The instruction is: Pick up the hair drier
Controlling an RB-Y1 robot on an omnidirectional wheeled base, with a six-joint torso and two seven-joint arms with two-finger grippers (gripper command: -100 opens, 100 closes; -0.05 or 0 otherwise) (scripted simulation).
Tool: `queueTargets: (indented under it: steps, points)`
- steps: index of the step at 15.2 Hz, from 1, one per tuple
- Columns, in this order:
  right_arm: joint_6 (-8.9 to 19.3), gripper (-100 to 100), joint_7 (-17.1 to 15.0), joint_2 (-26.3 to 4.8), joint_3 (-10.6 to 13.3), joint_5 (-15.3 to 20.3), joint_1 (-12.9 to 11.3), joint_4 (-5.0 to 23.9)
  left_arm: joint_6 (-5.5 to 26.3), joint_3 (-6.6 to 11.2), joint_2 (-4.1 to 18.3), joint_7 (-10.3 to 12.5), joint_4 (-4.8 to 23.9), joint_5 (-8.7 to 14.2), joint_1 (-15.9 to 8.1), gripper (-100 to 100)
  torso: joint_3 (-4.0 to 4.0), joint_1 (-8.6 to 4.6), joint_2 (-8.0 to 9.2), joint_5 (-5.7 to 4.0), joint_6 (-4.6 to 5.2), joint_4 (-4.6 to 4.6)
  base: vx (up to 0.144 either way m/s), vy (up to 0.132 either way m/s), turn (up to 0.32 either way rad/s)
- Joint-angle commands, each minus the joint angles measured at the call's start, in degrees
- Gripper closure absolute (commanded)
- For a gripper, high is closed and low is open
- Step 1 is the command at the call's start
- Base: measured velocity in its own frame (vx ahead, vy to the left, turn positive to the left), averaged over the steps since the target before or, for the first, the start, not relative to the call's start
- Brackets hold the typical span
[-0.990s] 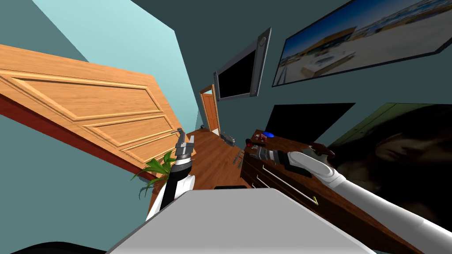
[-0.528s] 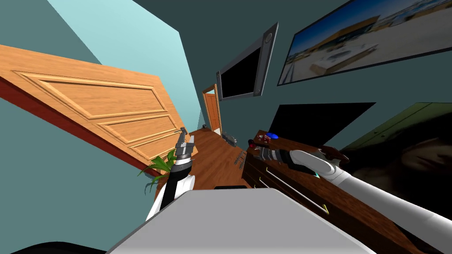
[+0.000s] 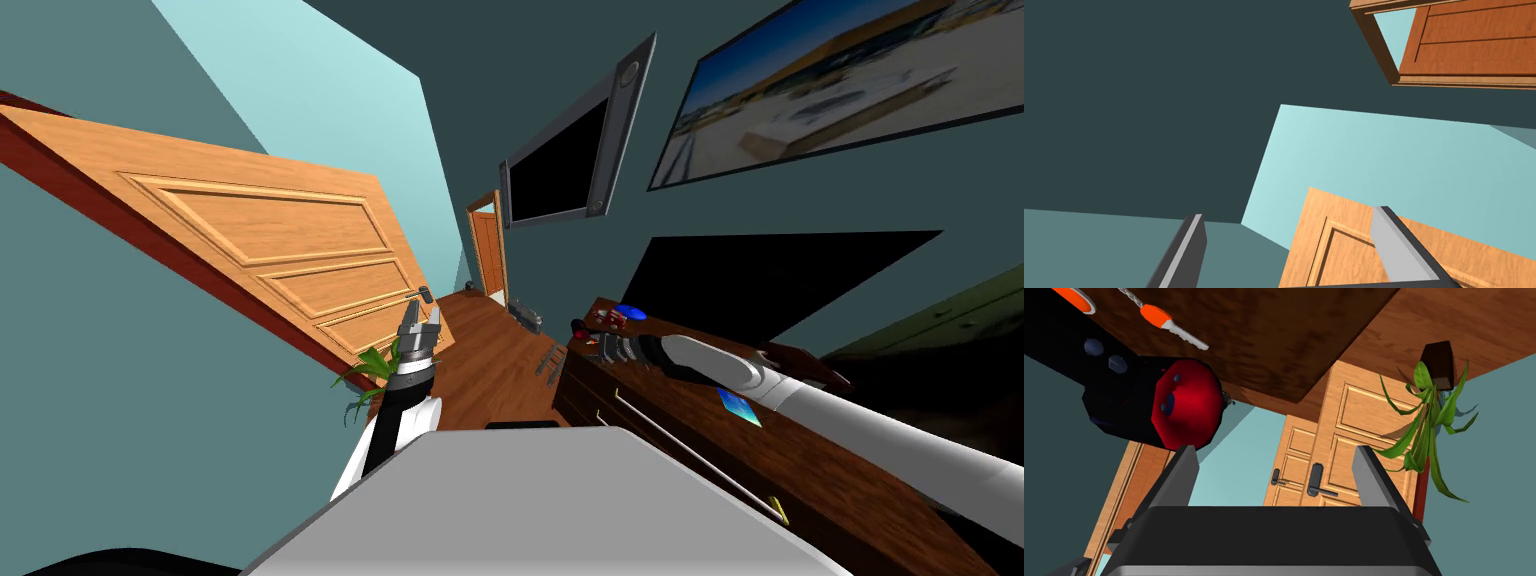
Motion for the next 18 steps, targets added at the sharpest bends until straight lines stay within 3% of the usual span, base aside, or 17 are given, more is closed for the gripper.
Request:
queueTargets:
  steps: [1,2,4,7,12,15,18]
  points:
    - [-0.63,-100,-0.52,-1.29,0.12,2.6,-0.29,1.05,0.0,0.0,0.0,0.0,0.0,0.0,0.0,0,0.0,0.0,0.0,0.0,0.0,0.0,0.025,0.031,0.112]
    - [-1.29,-100,-1.43,-3.11,0.38,4.28,-0.64,2.11,0.0,0.0,0.0,0.0,0.0,0.0,0.0,0,0.0,0.02,0.0,0.0,0.01,0.0,0.027,0.036,0.146]
    - [-1.29,-100,-1.43,-3.11,0.38,5.57,-0.64,2.11,0.0,0.0,0.0,0.0,0.0,0.0,0.0,0,-0.01,0.04,-0.02,0.01,0.01,-0.01,0.027,0.027,0.089]
    - [-2.54,-100,-3.09,-6.3,0.99,9.84,-1.18,4.06,0.0,0.0,0.0,0.0,0.0,0.0,0.0,0,-0.01,0.02,-0.01,0.0,0.01,0.0,0.026,0.029,0.124]
    - [-3.67,-100,-4.52,-8.87,1.69,15.58,-1.47,5.78,0.0,0.0,0.0,0.0,0.0,0.0,0.0,0,-0.03,0.07,-0.05,0.01,0.0,-0.01,0.036,0.036,0.112]
    - [-5.03,-100,-6.13,-11.46,2.81,20.71,-1.49,7.8,0.0,0.0,0.0,0.0,0.0,0.0,0.0,0,-0.05,0.08,-0.09,0.02,0.0,-0.02,0.05,0.039,0.146]
    - [-5.63,-100,-6.79,-12.42,3.4,22.79,-1.39,8.66,0.0,0.0,0.0,0.0,0.0,0.0,0.01,0,-0.07,0.08,-0.11,0.02,0.03,-0.03,0.054,0.031,0.093]
